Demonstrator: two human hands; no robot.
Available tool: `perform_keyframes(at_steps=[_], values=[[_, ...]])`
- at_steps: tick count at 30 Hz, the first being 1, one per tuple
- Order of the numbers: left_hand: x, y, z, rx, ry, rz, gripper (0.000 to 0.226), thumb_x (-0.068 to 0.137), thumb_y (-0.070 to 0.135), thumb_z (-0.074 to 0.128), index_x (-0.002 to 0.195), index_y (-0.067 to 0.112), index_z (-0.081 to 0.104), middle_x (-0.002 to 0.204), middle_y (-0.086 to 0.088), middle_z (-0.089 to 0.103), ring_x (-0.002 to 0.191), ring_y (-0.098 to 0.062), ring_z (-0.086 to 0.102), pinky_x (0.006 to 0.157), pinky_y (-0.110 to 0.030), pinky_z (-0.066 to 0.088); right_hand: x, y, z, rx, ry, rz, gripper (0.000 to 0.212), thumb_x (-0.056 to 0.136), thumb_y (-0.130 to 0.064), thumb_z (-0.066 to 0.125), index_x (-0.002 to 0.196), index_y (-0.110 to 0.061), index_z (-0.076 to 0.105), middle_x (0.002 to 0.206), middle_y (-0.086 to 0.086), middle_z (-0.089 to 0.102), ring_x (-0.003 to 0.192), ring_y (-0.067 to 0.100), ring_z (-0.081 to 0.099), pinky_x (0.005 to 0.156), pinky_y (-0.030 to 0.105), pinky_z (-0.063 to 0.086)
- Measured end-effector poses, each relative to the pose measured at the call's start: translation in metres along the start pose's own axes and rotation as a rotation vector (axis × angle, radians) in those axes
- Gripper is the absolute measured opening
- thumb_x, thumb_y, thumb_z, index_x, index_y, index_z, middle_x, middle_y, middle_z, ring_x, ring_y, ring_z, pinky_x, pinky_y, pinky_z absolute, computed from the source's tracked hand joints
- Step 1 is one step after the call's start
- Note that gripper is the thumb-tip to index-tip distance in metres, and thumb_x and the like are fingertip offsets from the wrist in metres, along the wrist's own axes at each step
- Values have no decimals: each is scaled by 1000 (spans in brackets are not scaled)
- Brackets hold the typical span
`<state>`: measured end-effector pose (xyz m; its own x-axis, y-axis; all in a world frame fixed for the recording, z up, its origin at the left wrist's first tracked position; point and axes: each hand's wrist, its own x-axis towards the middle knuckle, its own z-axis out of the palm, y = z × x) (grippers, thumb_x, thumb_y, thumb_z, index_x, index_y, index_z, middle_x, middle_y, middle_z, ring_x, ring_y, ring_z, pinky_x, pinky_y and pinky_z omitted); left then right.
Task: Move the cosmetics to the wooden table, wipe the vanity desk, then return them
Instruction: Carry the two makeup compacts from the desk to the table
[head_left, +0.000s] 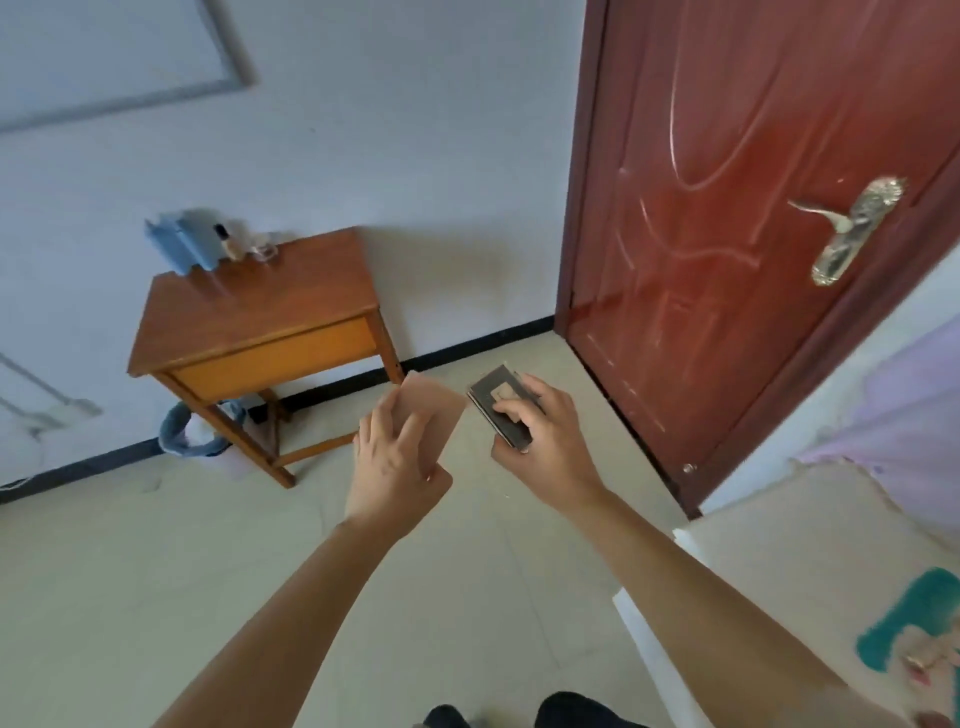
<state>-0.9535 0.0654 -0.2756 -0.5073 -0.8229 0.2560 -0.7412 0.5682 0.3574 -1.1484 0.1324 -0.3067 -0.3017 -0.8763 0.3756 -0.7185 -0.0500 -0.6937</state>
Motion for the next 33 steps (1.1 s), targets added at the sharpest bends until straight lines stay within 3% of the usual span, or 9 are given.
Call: perform_keyframes(at_steps=[5,9,14,20,22,26,33], values=[[31,-94,-40,1,89,-139,66,67,16,77,125,17,47,149,-9,25,130,-35,24,101,-55,38,74,-39,68,34,-37,-78,41,77,-18,76,117,-18,66,143,0,45,131,19,35,100,27,40],[58,-150,-46,-8,119,-223,68,67,16,78,126,18,47,149,-9,26,130,-33,26,101,-56,40,127,-41,119,85,-42,-60,41,76,-15,79,116,-16,68,142,-2,44,127,8,32,97,15,31],[118,-218,-43,-22,147,-304,67,69,17,79,128,20,49,150,-4,21,131,-33,25,100,-55,42,208,-33,190,128,-73,-87,39,76,-15,78,114,-17,68,142,1,47,129,19,38,100,24,36],[237,-291,-43,-9,146,-432,67,72,22,78,131,29,46,153,2,17,134,-28,21,102,-52,42,333,-18,267,159,-148,-100,42,75,-15,79,115,-15,68,143,3,46,126,15,37,96,1,23],[275,-311,-48,-24,150,-460,66,74,22,78,132,27,46,154,0,17,135,-27,20,103,-52,40,377,-18,285,166,-180,-111,41,76,-15,79,116,-14,68,143,4,46,128,15,37,99,5,27],[338,-352,-60,-11,179,-496,67,72,22,78,132,26,48,153,-3,20,136,-28,22,104,-49,38,461,-26,323,156,-206,-197,39,75,-22,76,113,-16,68,140,7,50,126,24,43,100,39,46],[395,-447,-64,-17,178,-591,70,72,27,79,134,28,46,153,-3,20,137,-27,23,103,-48,40,552,-48,405,53,-278,-265,42,75,-34,74,113,-20,65,136,6,57,122,28,51,99,46,43]])
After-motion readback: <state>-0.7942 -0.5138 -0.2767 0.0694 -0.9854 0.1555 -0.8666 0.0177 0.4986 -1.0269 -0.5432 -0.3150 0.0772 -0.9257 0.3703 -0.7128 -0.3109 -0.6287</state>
